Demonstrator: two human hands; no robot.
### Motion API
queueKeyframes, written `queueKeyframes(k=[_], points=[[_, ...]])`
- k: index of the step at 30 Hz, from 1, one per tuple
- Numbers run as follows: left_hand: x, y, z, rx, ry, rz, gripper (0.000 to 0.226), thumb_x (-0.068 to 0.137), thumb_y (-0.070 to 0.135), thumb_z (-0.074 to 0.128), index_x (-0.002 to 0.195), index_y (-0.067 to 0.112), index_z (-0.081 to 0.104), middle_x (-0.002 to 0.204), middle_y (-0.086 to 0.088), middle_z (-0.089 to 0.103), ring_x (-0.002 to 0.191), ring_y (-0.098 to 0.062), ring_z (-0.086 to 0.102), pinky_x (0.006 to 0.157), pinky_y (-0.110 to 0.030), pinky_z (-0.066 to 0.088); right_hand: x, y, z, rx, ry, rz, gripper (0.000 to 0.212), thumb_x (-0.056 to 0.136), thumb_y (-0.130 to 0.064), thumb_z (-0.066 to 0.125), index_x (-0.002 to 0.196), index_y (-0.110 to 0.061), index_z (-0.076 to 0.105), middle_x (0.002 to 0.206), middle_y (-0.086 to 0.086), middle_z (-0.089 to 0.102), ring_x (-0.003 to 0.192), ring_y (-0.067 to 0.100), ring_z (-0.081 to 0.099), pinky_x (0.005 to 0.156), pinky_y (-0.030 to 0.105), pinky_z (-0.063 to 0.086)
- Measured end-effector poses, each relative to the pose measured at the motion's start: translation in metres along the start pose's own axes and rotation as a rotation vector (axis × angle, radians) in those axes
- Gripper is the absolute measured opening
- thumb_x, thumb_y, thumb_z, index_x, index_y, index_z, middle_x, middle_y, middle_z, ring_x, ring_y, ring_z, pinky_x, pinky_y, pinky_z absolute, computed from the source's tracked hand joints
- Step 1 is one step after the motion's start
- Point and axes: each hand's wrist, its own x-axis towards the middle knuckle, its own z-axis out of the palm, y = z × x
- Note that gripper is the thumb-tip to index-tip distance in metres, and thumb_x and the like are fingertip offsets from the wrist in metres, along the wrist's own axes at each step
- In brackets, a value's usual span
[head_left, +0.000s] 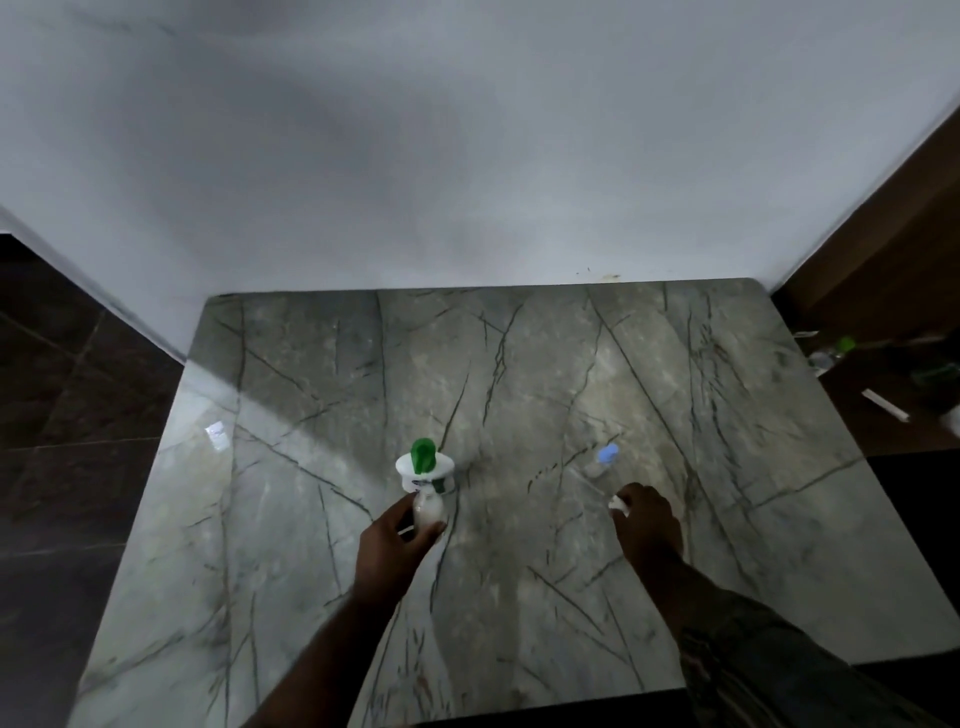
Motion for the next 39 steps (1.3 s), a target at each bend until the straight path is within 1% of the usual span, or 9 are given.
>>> queueKeyframes(k=[6, 9, 13, 15, 18, 22, 29, 34, 39], points=[[-0.005, 0.005, 0.002, -0.021, 0.007, 0.013, 0.053, 0.074, 0.027, 0.085, 0.123, 0.025, 0.066, 0.107, 0.009, 0.075, 0.094, -0.001, 0.070, 0.086, -0.024, 0.058, -0.082, -0.001, 0.018, 0.306, 0.109, 0.199, 0.005, 0.093, -0.035, 0.054, 0.094, -0.031, 0.053, 0.092, 0.000, 0.065, 0.084, 0.024, 0.062, 0.079, 0.040, 0.053], [-0.007, 0.015, 0.000, -0.018, 0.004, 0.027, 0.051, 0.074, 0.029, 0.084, 0.122, 0.025, 0.067, 0.105, 0.012, 0.075, 0.091, 0.008, 0.067, 0.081, -0.012, 0.052, -0.122, -0.021, 0.014, 0.475, 0.088, 0.045, 0.007, 0.091, -0.036, 0.060, 0.095, -0.035, 0.054, 0.088, -0.009, 0.064, 0.083, 0.016, 0.064, 0.072, 0.038, 0.055], [-0.011, 0.026, -0.003, -0.044, -0.004, 0.032, 0.050, 0.075, 0.025, 0.084, 0.122, 0.024, 0.067, 0.105, 0.013, 0.074, 0.087, 0.018, 0.063, 0.082, -0.009, 0.053, -0.127, -0.078, -0.035, 0.743, 0.083, -0.159, 0.018, 0.087, -0.025, 0.070, 0.102, -0.033, 0.064, 0.100, -0.014, 0.068, 0.090, 0.002, 0.064, 0.070, 0.014, 0.051], [-0.013, 0.029, -0.002, -0.043, -0.003, 0.035, 0.051, 0.075, 0.025, 0.084, 0.123, 0.022, 0.067, 0.106, 0.011, 0.074, 0.085, 0.018, 0.062, 0.076, -0.001, 0.049, -0.116, -0.111, -0.071, 0.779, 0.053, -0.319, 0.021, 0.086, -0.022, 0.071, 0.106, -0.028, 0.066, 0.104, -0.012, 0.067, 0.095, 0.001, 0.064, 0.075, 0.013, 0.052], [-0.015, 0.032, -0.001, -0.042, -0.003, 0.044, 0.053, 0.074, 0.022, 0.084, 0.124, 0.019, 0.067, 0.108, 0.007, 0.074, 0.084, 0.015, 0.062, 0.072, 0.004, 0.044, -0.101, -0.153, -0.114, 0.632, -0.016, -0.655, 0.022, 0.084, -0.017, 0.073, 0.105, -0.018, 0.068, 0.102, -0.006, 0.064, 0.096, 0.008, 0.063, 0.079, 0.019, 0.052], [-0.021, 0.033, 0.002, -0.048, -0.017, 0.065, 0.053, 0.074, 0.020, 0.084, 0.125, 0.018, 0.066, 0.107, 0.011, 0.072, 0.083, 0.023, 0.060, 0.071, 0.004, 0.043, -0.088, -0.187, -0.130, 0.356, -0.108, -0.846, 0.022, 0.083, -0.017, 0.072, 0.105, -0.020, 0.069, 0.099, -0.004, 0.062, 0.090, 0.005, 0.060, 0.079, 0.019, 0.049], [-0.026, 0.031, 0.000, -0.035, -0.022, 0.060, 0.053, 0.075, 0.023, 0.084, 0.125, 0.019, 0.065, 0.109, 0.009, 0.073, 0.081, 0.018, 0.060, 0.070, 0.005, 0.042, -0.081, -0.201, -0.114, 0.126, -0.175, -0.871, 0.023, 0.084, -0.019, 0.069, 0.107, -0.025, 0.066, 0.104, -0.005, 0.057, 0.088, 0.010, 0.058, 0.078, 0.032, 0.052], [-0.025, 0.032, -0.002, -0.035, -0.019, 0.065, 0.053, 0.076, 0.024, 0.083, 0.126, 0.019, 0.065, 0.112, 0.006, 0.074, 0.086, 0.011, 0.063, 0.071, 0.005, 0.043, -0.075, -0.204, -0.117, 0.114, -0.096, -0.897, 0.021, 0.084, -0.017, 0.068, 0.104, -0.026, 0.064, 0.102, -0.006, 0.053, 0.080, 0.006, 0.052, 0.070, 0.021, 0.045], [-0.024, 0.032, 0.001, -0.032, -0.026, 0.073, 0.054, 0.076, 0.025, 0.083, 0.127, 0.017, 0.064, 0.115, 0.002, 0.073, 0.096, -0.005, 0.067, 0.072, 0.004, 0.044, -0.070, -0.207, -0.113, 0.018, -0.190, -0.909, 0.020, 0.086, -0.021, 0.064, 0.102, -0.032, 0.062, 0.096, -0.013, 0.047, 0.079, 0.005, 0.051, 0.065, 0.016, 0.036]])
